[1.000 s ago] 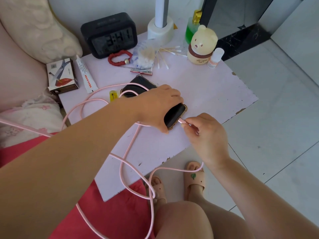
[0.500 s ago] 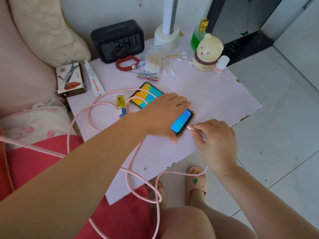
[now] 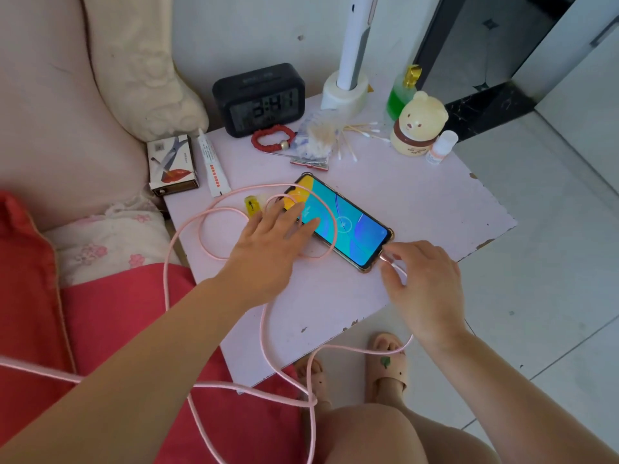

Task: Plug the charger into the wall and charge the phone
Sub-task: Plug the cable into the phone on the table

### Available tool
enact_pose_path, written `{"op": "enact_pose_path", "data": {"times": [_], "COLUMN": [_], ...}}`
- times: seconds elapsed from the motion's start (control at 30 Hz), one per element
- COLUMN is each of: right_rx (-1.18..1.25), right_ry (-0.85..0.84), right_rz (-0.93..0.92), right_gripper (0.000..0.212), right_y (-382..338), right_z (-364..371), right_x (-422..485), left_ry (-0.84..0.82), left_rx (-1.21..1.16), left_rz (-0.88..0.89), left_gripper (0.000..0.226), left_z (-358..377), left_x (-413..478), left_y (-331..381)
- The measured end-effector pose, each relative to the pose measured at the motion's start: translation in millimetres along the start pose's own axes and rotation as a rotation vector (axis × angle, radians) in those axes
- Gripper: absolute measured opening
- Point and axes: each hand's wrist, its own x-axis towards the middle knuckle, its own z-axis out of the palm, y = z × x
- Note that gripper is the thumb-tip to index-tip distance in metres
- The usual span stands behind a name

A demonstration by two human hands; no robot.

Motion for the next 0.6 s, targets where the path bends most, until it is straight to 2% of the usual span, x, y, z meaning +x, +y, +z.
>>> {"op": "enact_pose_path", "data": {"times": [0.07, 0.2, 0.3, 0.43, 0.6], "right_rx": [0.007, 0.016, -0.002, 0.007, 0.009], "right_ry": [-0.018, -0.039, -0.059, -0.058, -0.089], "right_rz": [-0.006, -0.011, -0.018, -0.037, -0.043], "right_gripper": [0.019, 0.02, 0.019, 0.02, 0.019], "right_y": [-3.0, -8.3, -11.8, -17.8, -23.6], "right_z": [-1.0, -0.5, 0.6, 0.9, 2.8], "right_x": [0.0, 1.6, 2.0, 3.3, 4.8], "left_ry": [0.014, 0.223, 0.208, 0.15, 0.273], "left_rx": [-0.018, -0.133, -0.151, -0.119, -0.236], "left_rz": [0.008, 0.046, 0.087, 0.187, 0.116], "left_gripper": [0.06, 0.026, 0.018, 0.033, 0.034], "left_z": [-1.1, -3.7, -9.0, -19.3, -23.8], "left_x": [-6.0, -20.5, -28.0, -37.3, -21.6], "left_y": [-3.4, -14.7, -19.7, -22.1, -2.4]}}
